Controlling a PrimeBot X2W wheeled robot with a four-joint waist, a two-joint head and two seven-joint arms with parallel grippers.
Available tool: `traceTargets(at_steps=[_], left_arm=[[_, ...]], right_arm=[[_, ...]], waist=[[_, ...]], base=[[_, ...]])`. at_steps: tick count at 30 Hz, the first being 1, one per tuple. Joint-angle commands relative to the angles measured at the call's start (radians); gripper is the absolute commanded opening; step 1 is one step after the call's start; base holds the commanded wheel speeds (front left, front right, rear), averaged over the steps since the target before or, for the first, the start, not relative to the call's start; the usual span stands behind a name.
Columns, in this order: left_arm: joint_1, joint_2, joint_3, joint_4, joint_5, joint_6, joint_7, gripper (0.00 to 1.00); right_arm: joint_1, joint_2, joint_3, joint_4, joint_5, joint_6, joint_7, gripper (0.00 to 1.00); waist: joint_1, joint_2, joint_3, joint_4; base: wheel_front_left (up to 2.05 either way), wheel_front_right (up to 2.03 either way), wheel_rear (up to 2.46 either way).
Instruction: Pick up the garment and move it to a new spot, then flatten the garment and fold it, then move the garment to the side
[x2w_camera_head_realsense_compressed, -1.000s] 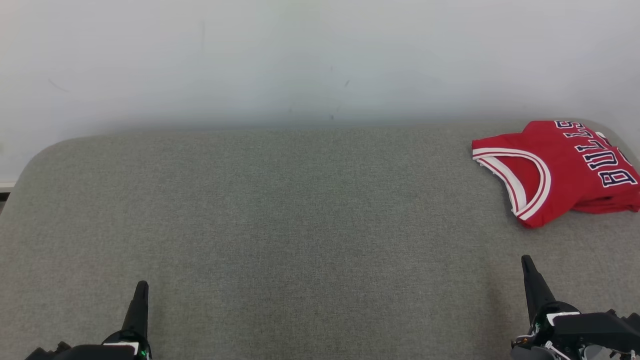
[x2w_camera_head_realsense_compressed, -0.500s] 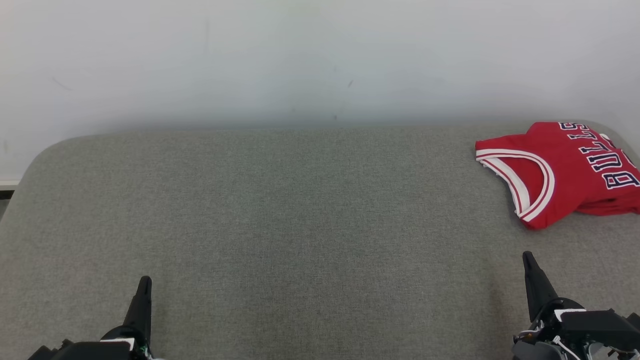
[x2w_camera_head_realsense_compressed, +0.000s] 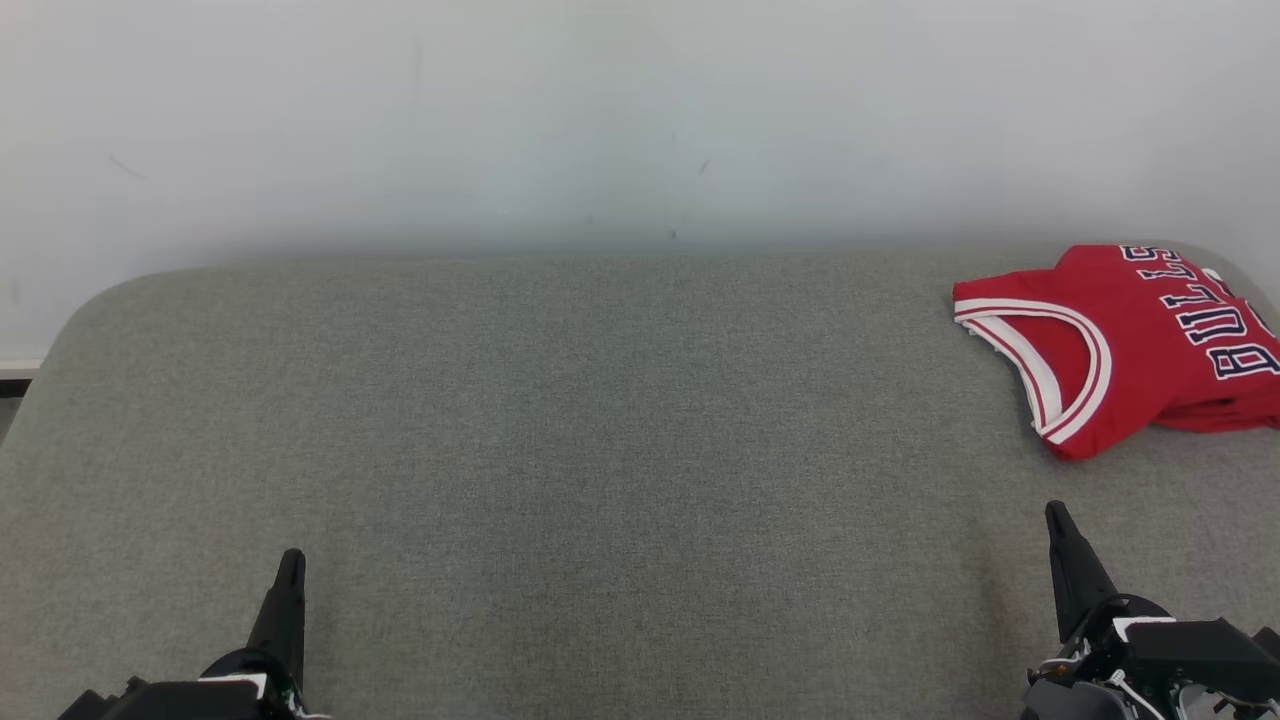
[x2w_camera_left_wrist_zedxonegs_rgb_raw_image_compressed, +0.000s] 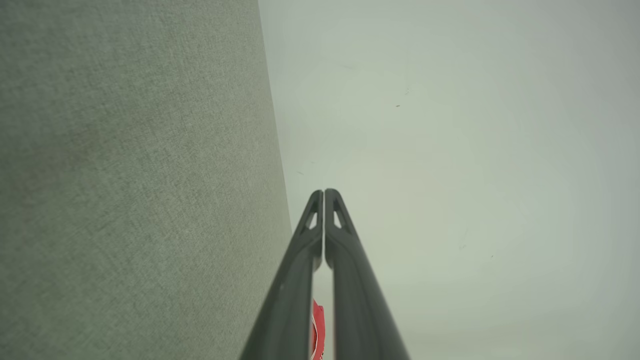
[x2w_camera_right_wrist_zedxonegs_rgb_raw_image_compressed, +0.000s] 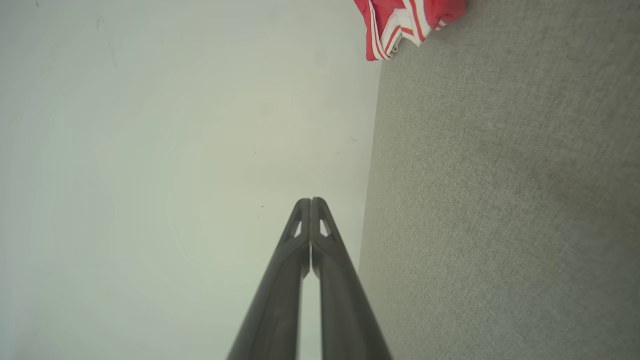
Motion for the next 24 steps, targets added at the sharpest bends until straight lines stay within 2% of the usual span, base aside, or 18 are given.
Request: traceTargets(at_steps=[1,24], left_arm=[[-0.01,-0.002,0.002,0.002,-0.005,-0.003,0.0,0.0],[-0.009,-0.002,0.002,0.002,-0.005,-0.003,0.0,0.0]], right_arm=[[-0.006,0.002,-0.003,-0.001,0.002,-0.002,0.003,0.0],[-0.006,0.004,-0.006,-0.001,-0.002,-0.002,0.006,0.0]], waist=[[0.0,0.0,0.0,0.0],[0.0,0.0,0.0,0.0]], base=[[0.0,0.0,0.0],[0.0,0.0,0.0]])
